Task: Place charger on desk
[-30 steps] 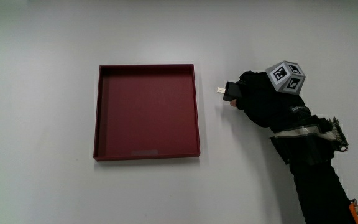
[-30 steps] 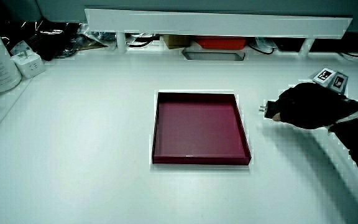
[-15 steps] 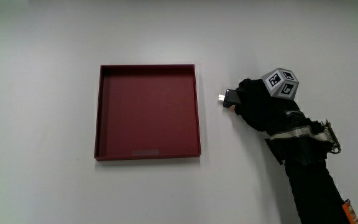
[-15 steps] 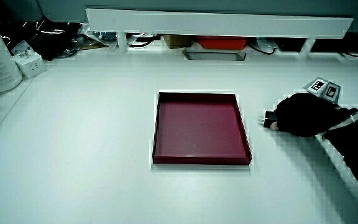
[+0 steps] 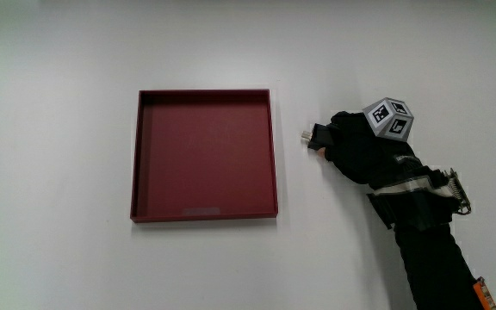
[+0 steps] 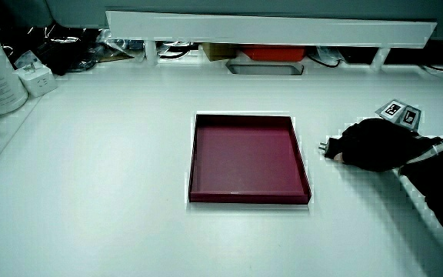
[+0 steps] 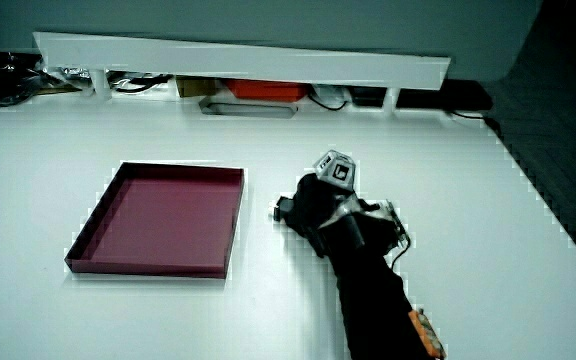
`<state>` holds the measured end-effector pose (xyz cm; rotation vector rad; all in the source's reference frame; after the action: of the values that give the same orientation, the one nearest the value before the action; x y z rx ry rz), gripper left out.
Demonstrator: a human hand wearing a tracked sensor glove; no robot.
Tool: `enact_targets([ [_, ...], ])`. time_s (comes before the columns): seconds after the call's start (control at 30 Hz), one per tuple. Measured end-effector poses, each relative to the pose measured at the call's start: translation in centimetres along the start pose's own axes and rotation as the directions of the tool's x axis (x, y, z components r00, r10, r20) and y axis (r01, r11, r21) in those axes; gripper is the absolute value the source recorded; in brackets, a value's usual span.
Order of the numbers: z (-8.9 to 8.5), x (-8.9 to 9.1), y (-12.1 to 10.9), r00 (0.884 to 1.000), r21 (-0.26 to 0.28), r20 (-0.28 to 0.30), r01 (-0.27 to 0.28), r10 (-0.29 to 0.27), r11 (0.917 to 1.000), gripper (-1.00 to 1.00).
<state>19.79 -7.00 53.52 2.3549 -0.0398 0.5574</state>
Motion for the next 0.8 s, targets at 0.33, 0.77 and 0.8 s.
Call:
enact_targets([
  [0.33,0.4,0.2,-0.4,0.999,0.003,-0.033,-0.006,0.006,1.0000,-0.61],
  [0.77,3.0,-3.4,-6.7,0.991,-0.041,0.044,-0.122,0.124,0.9917,-1.00],
  [0.8,3.0,-3.6,-7.2,0.989,-0.047,0.051,-0.137,0.140,0.9894,-1.00],
])
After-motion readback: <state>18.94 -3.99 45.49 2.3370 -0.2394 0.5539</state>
